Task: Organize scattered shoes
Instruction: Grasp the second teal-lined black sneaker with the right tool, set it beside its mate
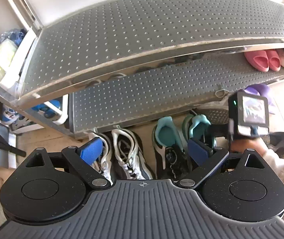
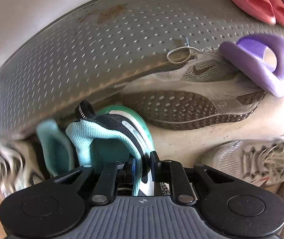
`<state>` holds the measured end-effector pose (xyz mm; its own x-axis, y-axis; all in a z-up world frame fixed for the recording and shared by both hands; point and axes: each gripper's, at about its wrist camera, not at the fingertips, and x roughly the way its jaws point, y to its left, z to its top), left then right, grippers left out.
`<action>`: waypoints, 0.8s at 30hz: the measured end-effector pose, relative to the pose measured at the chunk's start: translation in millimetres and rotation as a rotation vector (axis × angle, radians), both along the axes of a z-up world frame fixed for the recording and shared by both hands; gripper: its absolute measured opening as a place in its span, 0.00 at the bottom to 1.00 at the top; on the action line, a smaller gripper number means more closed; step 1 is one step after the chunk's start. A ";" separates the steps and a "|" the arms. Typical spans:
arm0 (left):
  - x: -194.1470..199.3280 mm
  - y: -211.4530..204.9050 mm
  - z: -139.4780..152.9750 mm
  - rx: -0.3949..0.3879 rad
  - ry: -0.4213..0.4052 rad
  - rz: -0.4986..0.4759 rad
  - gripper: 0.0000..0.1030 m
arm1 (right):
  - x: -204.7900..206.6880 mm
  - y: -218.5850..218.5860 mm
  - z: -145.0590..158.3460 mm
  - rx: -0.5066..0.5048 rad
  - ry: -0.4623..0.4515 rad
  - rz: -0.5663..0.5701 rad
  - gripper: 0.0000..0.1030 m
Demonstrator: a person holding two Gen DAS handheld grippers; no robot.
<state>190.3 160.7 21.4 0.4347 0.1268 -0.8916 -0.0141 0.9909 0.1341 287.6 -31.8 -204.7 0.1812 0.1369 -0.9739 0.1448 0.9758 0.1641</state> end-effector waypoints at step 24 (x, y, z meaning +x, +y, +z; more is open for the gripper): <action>4.4 -2.2 14.1 -0.010 -0.046 0.019 0.93 | -40.2 -25.7 32.4 0.124 -0.020 0.282 0.50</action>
